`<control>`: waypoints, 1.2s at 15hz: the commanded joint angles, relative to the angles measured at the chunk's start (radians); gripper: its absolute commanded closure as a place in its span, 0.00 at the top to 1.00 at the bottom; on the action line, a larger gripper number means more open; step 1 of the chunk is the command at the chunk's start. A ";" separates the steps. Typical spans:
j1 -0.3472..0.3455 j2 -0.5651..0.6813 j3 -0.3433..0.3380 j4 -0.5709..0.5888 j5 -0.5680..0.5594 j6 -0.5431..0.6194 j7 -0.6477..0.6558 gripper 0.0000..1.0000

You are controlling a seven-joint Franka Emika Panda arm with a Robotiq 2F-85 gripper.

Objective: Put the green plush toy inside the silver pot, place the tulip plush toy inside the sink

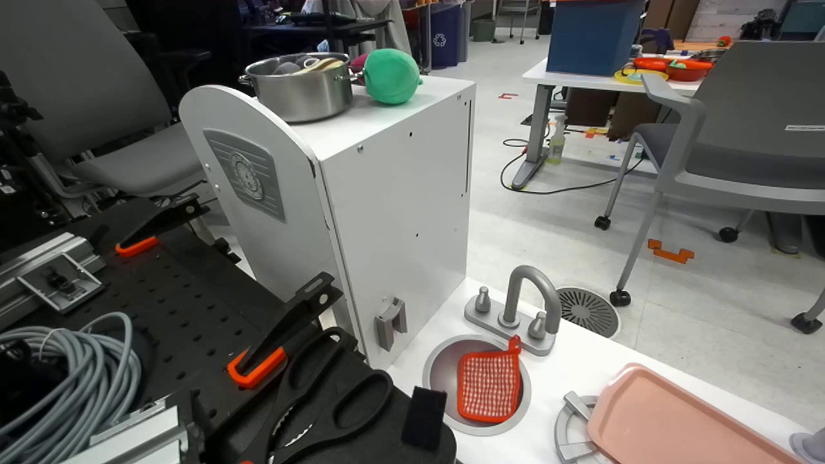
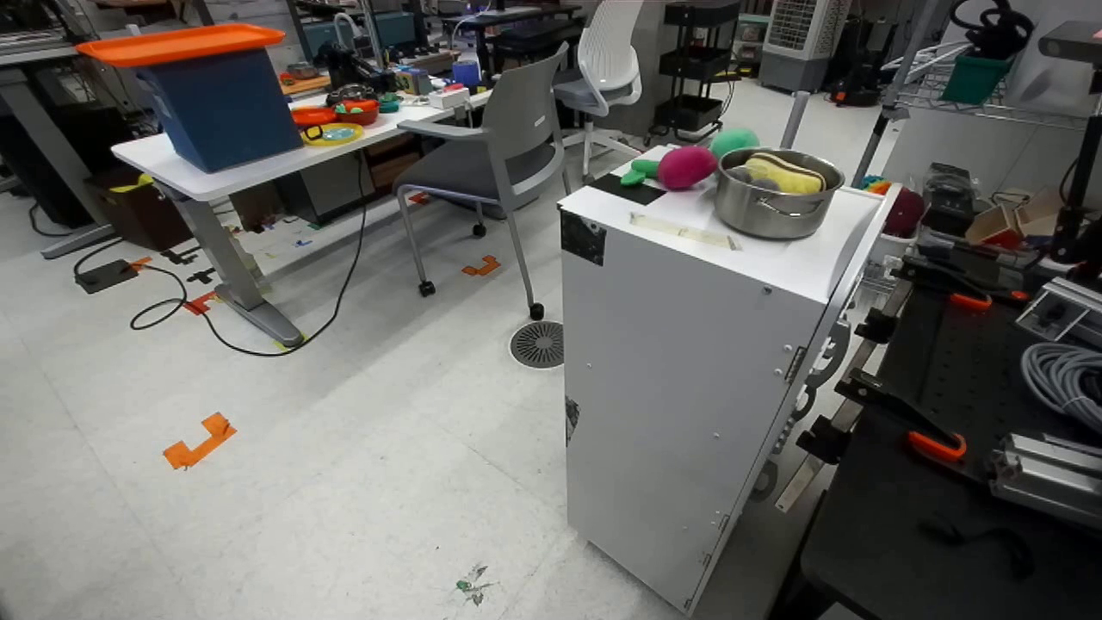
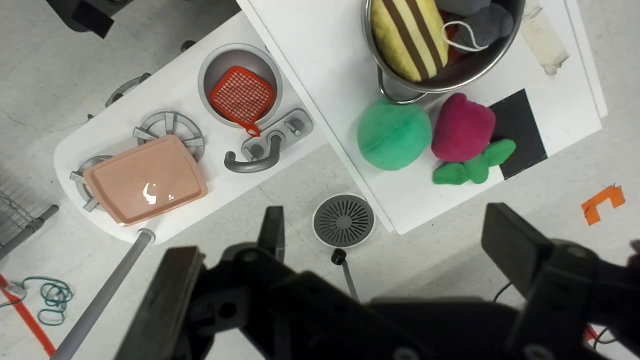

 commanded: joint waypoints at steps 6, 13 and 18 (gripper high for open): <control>0.013 0.000 -0.012 0.001 -0.002 -0.002 0.001 1.00; 0.005 0.014 -0.019 0.023 -0.009 0.012 0.013 1.00; -0.004 0.096 -0.047 0.125 0.010 -0.011 0.028 1.00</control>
